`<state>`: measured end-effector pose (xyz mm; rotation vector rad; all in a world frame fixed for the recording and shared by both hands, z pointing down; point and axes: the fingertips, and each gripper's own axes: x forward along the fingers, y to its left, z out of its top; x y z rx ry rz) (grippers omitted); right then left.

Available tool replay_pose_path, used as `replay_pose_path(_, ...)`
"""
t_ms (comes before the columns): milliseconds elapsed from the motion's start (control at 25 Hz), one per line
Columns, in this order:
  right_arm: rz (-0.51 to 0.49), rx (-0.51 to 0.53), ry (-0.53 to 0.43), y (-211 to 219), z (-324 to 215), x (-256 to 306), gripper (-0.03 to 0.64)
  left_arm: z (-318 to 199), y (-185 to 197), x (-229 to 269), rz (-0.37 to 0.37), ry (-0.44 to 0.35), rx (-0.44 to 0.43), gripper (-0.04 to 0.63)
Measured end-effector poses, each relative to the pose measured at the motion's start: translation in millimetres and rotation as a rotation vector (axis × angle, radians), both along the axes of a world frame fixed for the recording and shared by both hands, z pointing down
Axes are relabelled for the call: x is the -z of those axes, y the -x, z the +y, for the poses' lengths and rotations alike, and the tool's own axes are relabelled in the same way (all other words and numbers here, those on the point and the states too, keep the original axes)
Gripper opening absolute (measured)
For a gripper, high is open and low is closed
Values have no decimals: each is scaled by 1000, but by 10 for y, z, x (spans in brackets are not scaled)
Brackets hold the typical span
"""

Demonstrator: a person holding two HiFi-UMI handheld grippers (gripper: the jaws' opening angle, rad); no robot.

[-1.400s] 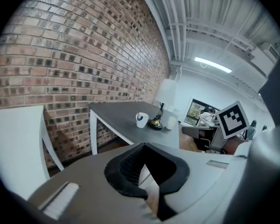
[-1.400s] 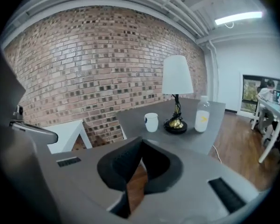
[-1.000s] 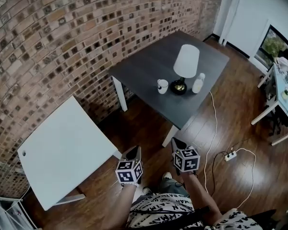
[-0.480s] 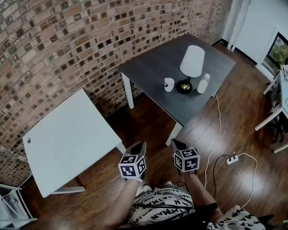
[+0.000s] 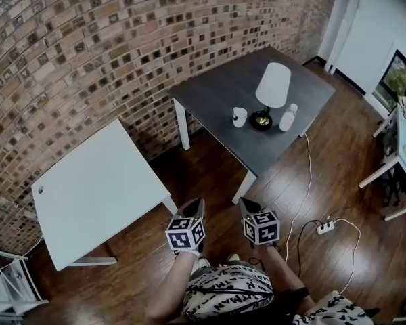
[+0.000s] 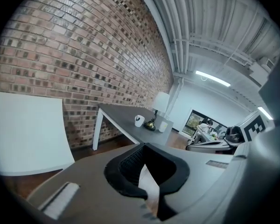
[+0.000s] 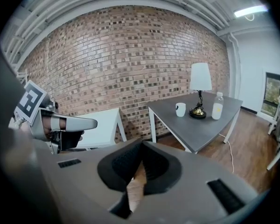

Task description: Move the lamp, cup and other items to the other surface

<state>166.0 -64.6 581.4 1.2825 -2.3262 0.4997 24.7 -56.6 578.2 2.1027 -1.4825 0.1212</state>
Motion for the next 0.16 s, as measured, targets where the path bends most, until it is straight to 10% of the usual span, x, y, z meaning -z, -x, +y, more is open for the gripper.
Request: replay_pose_path(160,3,15,2,21,8,-32,1,16,-32,-18,-4,0,1,0)
